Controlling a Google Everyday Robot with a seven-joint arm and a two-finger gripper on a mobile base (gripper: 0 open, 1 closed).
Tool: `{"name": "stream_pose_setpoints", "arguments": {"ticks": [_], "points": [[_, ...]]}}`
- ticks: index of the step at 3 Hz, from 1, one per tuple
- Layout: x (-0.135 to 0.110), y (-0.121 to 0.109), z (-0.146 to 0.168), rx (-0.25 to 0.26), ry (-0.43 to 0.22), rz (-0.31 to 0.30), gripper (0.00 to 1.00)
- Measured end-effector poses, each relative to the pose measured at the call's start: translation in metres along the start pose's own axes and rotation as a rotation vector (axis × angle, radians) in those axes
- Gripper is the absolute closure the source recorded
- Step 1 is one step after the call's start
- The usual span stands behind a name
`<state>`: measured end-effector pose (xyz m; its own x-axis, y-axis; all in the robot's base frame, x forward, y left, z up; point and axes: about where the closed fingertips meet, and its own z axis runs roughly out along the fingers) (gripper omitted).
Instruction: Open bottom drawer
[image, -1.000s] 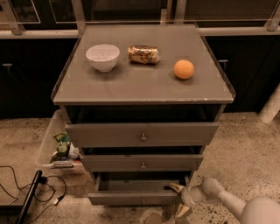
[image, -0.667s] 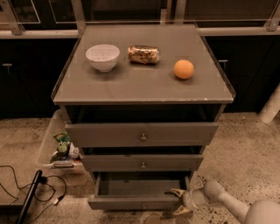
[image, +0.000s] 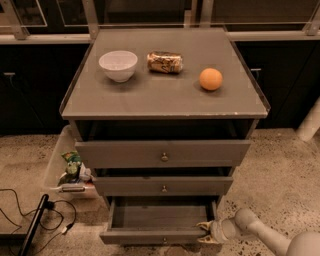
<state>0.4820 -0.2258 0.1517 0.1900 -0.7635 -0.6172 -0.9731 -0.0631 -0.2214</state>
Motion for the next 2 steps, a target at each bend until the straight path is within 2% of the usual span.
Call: {"name": "stream_pose_setpoints", "arguments": {"ticks": [1,2], "points": [[-0.0041,0.0092,-0.0044,-0.006,0.006,-0.008,1.00],[-0.0061,0.0185,-0.0077,-0.011,0.009,-0.009,0.81]]}}
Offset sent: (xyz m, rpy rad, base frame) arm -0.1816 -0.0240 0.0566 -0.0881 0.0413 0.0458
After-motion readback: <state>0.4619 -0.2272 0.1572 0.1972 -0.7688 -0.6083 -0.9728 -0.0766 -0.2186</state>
